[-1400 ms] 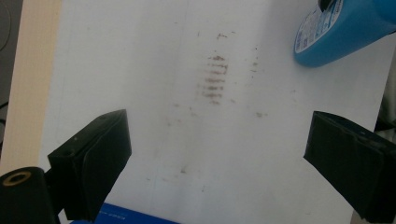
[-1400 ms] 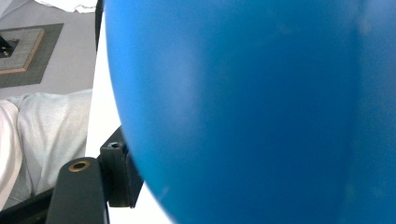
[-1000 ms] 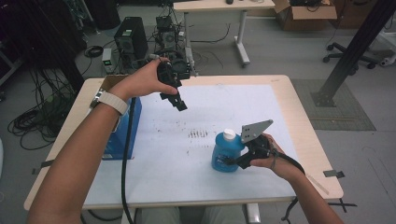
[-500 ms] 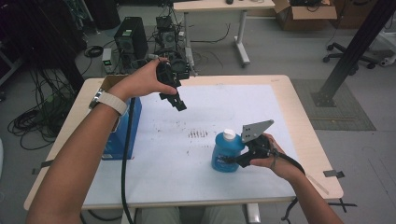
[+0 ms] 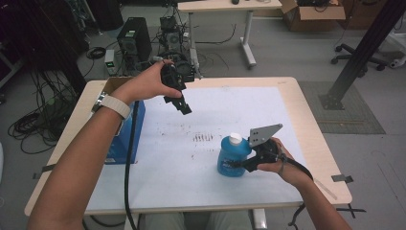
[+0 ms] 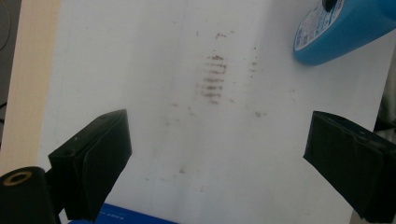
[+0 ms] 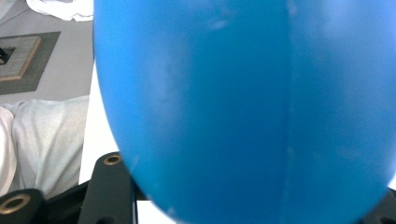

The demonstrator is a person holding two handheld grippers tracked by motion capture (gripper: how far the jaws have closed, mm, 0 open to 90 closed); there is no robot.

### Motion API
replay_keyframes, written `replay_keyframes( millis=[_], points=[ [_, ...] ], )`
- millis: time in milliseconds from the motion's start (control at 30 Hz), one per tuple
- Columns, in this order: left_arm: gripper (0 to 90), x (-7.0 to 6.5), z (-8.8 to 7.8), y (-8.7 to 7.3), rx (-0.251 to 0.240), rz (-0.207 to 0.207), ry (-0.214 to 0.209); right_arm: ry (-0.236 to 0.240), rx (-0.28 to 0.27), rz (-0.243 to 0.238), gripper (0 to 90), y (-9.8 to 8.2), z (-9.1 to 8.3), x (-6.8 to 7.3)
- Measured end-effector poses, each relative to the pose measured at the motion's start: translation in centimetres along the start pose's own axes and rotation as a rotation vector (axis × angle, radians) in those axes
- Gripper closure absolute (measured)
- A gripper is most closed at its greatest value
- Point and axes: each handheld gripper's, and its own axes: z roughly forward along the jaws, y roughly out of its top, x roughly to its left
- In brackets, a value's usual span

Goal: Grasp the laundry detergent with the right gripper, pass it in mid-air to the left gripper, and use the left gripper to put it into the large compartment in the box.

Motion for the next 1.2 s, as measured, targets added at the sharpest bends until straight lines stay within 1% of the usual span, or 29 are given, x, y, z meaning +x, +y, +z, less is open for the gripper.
replay_keyframes(
  millis=[33,167,333,500,600,633,667,867,933,967,1000,1100,1133,1167,1200],
  points=[
    [7.7,-0.1,-0.1,0.0,-0.002,0.002,0.001,0.005,-0.010,0.003,43.6,0.2,-0.3,0.0],
    [7.6,-0.2,-0.3,0.0,-0.001,0.003,0.003,0.001,-0.024,0.002,43.6,0.6,-0.9,0.0],
    [7.6,-0.7,-0.6,0.0,-0.009,0.016,0.001,-0.012,-0.023,-0.003,43.6,1.5,-1.8,0.1],
    [7.6,-1.4,-1.0,0.1,-0.008,0.029,0.002,-0.019,-0.035,0.005,43.6,2.6,-3.0,0.2],
    [7.6,-1.8,-1.3,0.1,-0.013,0.035,0.003,-0.025,-0.027,0.003,43.6,3.5,-3.8,0.4],
    [7.6,-2.0,-1.5,0.1,-0.014,0.036,0.004,-0.025,-0.027,0.003,43.6,3.5,-3.8,0.4],
    [7.4,-2.1,-1.6,0.1,-0.009,0.043,0.003,-0.023,-0.024,0.005,43.6,3.8,-4.0,0.5],
    [7.2,-3.2,-2.5,0.0,-0.012,0.047,0.000,-0.014,-0.023,0.005,43.6,5.4,-5.3,1.0],
    [7.3,-3.5,-2.8,-0.1,-0.008,0.046,-0.004,-0.010,-0.020,0.005,43.6,5.6,-5.5,1.1],
    [7.3,-3.6,-3.0,-0.1,-0.006,0.052,-0.003,-0.007,-0.019,-0.002,43.6,5.9,-5.6,1.2],
    [7.3,-3.8,-3.1,-0.2,-0.014,0.049,-0.002,-0.006,-0.017,-0.008,43.6,6.2,-5.7,1.4],
    [7.3,-4.5,-3.6,-0.2,-0.020,0.057,-0.002,0.003,-0.011,-0.022,43.6,6.9,-6.0,1.8],
    [7.3,-5.0,-3.8,-0.2,-0.017,0.066,-0.004,0.014,-0.004,-0.021,43.6,7.5,-6.0,2.0],
    [7.3,-5.0,-3.8,-0.2,-0.017,0.066,-0.004,0.014,-0.004,-0.021,43.6,7.5,-6.0,2.0],
    [7.3,-5.2,-3.9,-0.1,-0.017,0.069,-0.005,0.025,0.008,-0.022,43.6,8.0,-6.0,2.1]
  ],
)
